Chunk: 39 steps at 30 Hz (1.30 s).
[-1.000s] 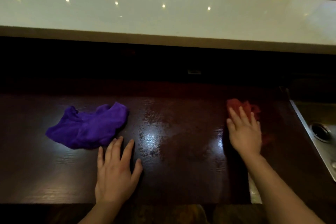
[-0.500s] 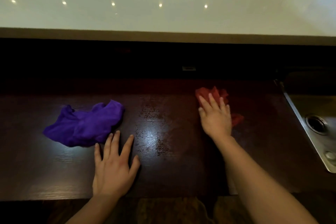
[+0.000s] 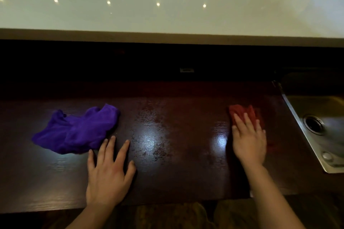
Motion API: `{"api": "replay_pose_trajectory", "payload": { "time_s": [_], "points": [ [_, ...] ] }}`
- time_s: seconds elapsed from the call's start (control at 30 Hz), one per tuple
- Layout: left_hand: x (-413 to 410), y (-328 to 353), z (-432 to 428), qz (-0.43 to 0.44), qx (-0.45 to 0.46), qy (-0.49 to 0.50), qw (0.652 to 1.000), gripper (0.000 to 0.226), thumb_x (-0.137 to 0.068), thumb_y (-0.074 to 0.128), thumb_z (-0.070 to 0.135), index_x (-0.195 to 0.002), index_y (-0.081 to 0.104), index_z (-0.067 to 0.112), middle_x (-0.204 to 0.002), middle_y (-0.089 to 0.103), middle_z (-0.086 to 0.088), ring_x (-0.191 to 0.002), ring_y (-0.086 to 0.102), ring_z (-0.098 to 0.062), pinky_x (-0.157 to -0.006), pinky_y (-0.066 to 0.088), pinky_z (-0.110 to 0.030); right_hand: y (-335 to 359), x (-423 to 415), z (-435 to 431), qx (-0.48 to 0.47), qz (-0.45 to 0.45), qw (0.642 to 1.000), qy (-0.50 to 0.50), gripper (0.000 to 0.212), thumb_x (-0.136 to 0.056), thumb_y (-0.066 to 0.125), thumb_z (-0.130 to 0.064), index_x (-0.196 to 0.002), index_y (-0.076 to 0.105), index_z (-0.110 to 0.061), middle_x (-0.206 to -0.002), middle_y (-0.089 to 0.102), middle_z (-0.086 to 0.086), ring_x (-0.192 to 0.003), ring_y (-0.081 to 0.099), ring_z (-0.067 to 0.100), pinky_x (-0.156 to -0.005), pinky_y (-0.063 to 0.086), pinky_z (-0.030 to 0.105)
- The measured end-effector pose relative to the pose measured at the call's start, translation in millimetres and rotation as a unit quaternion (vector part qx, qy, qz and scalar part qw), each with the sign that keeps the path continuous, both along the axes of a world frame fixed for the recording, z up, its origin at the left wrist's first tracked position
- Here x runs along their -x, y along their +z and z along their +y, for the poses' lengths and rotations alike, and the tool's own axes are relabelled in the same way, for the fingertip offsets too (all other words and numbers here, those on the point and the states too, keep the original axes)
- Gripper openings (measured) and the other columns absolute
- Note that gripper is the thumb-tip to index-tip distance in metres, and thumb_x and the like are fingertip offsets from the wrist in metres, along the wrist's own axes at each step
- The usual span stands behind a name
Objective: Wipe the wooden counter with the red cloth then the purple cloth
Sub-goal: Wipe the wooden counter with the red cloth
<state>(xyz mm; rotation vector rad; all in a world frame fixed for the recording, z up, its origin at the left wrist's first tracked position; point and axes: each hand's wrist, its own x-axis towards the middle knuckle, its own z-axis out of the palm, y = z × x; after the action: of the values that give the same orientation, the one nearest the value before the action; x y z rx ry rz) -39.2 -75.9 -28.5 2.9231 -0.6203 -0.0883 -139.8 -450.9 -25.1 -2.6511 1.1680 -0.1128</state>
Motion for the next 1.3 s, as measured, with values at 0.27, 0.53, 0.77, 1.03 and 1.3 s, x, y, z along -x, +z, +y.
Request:
{"api": "replay_pose_trajectory", "payload": {
  "time_s": [0.27,0.53,0.77,1.03,1.3],
  "points": [
    [-2,-6,3,-0.003,0.003,0.006,1.0,0.063,-0.086,0.036,0.052,-0.144,0.045,0.028,-0.153,0.038,-0.014,-0.145,0.027,-0.03,-0.115,0.019,-0.061,-11,34,64,0.049,0.007,0.963,0.266,0.051,-0.098,0.032,-0.047,-0.148,0.027,-0.049,-0.161,0.022,-0.014,-0.15,0.016,0.02,-0.121,0.008,0.037],
    [0,-2,1,-0.015,0.003,0.006,1.0,0.061,-0.086,0.039,0.048,-0.142,0.049,0.026,-0.151,0.042,-0.016,-0.142,0.033,-0.033,-0.114,0.022,-0.062,1,-153,71,-0.001,0.012,0.986,0.169,0.051,-0.101,0.033,-0.043,-0.152,0.024,-0.04,-0.164,0.019,-0.005,-0.151,0.01,0.03,-0.121,0.009,0.048],
    [-1,-4,2,-0.022,0.028,0.009,0.999,0.057,-0.086,0.042,0.045,-0.139,0.053,0.028,-0.15,0.045,-0.014,-0.141,0.036,-0.031,-0.113,0.025,-0.061,-11,-172,144,0.025,0.006,0.894,0.447,0.05,-0.097,0.035,-0.048,-0.147,0.031,-0.046,-0.16,0.028,-0.01,-0.15,0.019,0.024,-0.121,0.012,0.046],
    [-2,-9,6,-0.029,0.076,0.056,0.995,0.066,-0.084,0.045,0.045,-0.147,0.04,0.024,-0.153,0.039,-0.015,-0.141,0.031,-0.03,-0.117,0.019,-0.053,-2,-201,196,0.001,-0.017,0.917,0.398,0.051,-0.098,0.04,-0.041,-0.148,0.031,-0.042,-0.161,0.026,-0.008,-0.15,0.013,0.028,-0.121,0.013,0.05],
    [-3,-8,5,-0.031,0.113,0.153,0.981,0.076,-0.082,0.039,0.043,-0.153,0.02,0.023,-0.153,0.034,-0.014,-0.14,0.024,-0.029,-0.12,0.018,-0.051,-7,-125,211,0.004,-0.039,0.93,0.365,0.05,-0.095,0.04,-0.039,-0.145,0.04,-0.042,-0.157,0.034,-0.01,-0.149,0.021,0.026,-0.121,0.017,0.049]
  ]
}}
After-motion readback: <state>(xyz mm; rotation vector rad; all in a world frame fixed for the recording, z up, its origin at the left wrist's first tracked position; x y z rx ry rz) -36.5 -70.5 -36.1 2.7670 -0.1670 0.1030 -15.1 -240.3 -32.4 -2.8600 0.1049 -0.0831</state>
